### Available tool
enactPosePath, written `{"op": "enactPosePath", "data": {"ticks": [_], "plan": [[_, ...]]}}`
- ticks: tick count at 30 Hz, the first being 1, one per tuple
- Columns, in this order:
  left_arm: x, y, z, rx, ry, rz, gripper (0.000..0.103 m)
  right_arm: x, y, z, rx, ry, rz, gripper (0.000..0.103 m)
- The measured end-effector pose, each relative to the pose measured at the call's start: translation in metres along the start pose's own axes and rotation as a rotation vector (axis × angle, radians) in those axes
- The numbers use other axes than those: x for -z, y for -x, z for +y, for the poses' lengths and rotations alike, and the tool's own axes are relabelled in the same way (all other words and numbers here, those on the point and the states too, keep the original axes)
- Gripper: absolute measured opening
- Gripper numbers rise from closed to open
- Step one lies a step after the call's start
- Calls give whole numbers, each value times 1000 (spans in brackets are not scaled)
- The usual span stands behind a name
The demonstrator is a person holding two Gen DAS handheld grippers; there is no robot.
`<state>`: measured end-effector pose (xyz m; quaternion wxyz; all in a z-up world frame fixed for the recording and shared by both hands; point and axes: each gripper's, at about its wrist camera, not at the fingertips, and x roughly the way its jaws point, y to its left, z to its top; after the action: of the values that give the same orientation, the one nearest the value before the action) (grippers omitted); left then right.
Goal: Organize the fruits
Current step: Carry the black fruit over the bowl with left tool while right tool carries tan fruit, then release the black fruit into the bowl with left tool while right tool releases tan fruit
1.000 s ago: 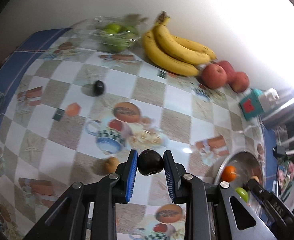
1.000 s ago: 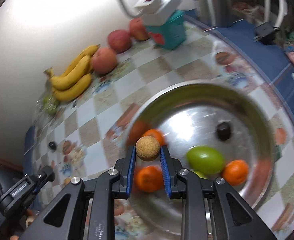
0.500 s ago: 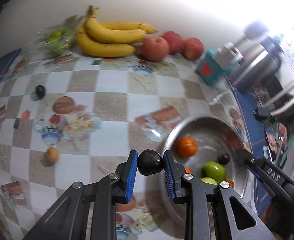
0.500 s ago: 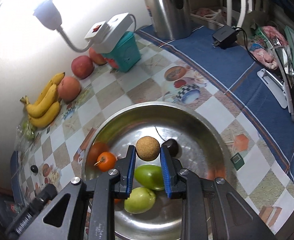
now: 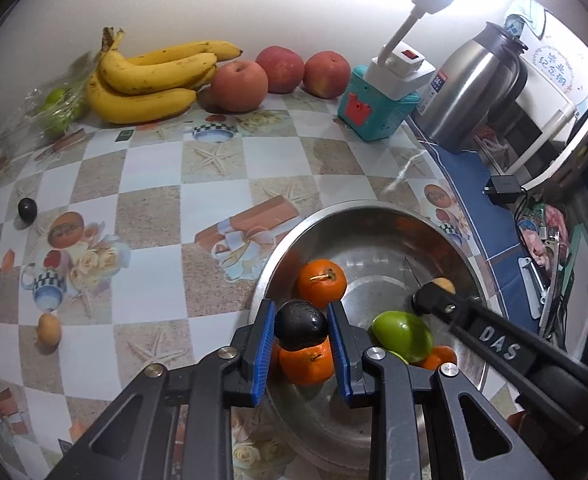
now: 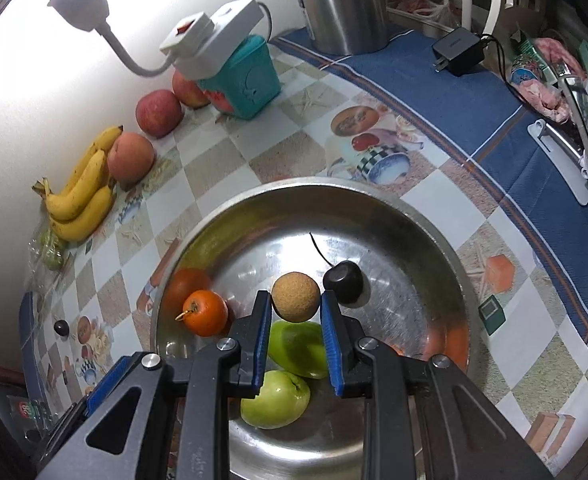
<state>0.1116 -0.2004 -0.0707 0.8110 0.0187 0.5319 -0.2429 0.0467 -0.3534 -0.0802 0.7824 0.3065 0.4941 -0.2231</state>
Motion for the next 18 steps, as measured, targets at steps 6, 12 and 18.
{"op": "enactPosePath", "data": {"ticks": [6, 12, 18], "plan": [[2, -12, 4, -5, 10, 22, 29, 4, -12, 5, 10, 16, 24, 26], [3, -16, 7, 3, 26, 34, 29, 6, -15, 11, 28, 37, 25, 26], [3, -16, 7, 7, 27, 39, 30, 6, -16, 12, 44, 47, 32, 26]]}}
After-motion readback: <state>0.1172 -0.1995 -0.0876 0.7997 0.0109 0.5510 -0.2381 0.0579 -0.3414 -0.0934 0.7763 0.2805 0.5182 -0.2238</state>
